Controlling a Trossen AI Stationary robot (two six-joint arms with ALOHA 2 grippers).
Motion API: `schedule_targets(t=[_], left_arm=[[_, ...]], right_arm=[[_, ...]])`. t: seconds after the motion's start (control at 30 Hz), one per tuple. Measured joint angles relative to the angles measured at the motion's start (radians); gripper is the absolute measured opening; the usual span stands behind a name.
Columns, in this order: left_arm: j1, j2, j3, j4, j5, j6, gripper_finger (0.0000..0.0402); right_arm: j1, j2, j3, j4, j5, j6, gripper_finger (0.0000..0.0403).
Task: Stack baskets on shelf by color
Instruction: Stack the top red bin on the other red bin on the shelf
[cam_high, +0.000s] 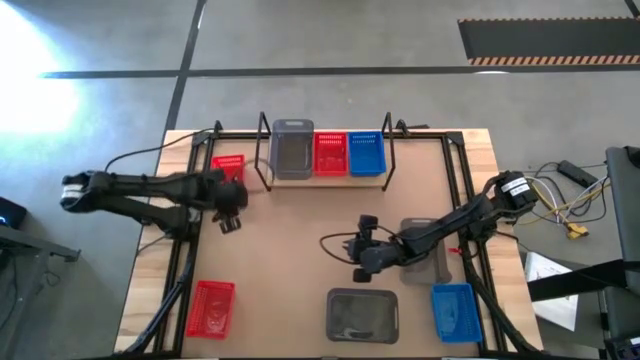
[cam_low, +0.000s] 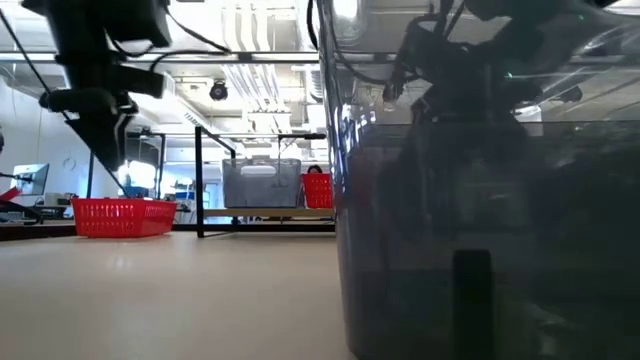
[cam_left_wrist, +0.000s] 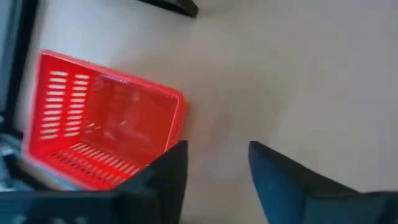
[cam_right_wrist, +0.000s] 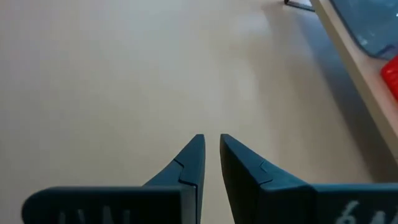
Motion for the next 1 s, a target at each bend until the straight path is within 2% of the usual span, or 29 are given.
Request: schedule_targets(t=[0.07, 0.13, 0.27, 0.4, 0.57, 0.7, 0.9, 1.0], left_arm=[[0.074, -0.001, 0.0, 0.017, 0.047, 0.037, 0.018], [0.133, 0.024, -0.001, 0.024, 0.049, 0.051, 0.0193], [0.211, 0.117, -0.004, 0.071, 0.035, 0.145, 0.0198], [0.227, 0.252, -0.007, 0.084, 0.015, 0.255, 0.0198], [0.229, 0.4, -0.007, 0.084, -0.088, 0.285, 0.0193], [0.23, 0.464, -0.007, 0.082, -0.114, 0.304, 0.0149], [0.229, 0.455, 0.005, 0.009, -0.044, 0.301, 0.0024], [0.228, 0.405, 0.029, -0.079, 0.005, 0.286, 0.001]], right_arm=[[0.007, 0.0, -0.015, 0.012, 0.0, 0.01, 0.0043], [0.014, 0.0, -0.03, 0.034, 0.0, 0.011, 0.0044], [0.029, 0.0, -0.054, 0.08, -0.001, 0.011, 0.0043], [0.047, -0.001, -0.063, 0.084, 0.0, 0.021, 0.0043], [0.069, -0.001, -0.064, 0.083, 0.0, 0.042, 0.0043], [0.083, -0.001, -0.064, 0.083, 0.0, 0.043, 0.0043], [0.089, -0.001, -0.064, 0.083, 0.0, 0.052, 0.0043], [0.089, -0.001, -0.064, 0.083, 0.0, 0.053, 0.0043]])
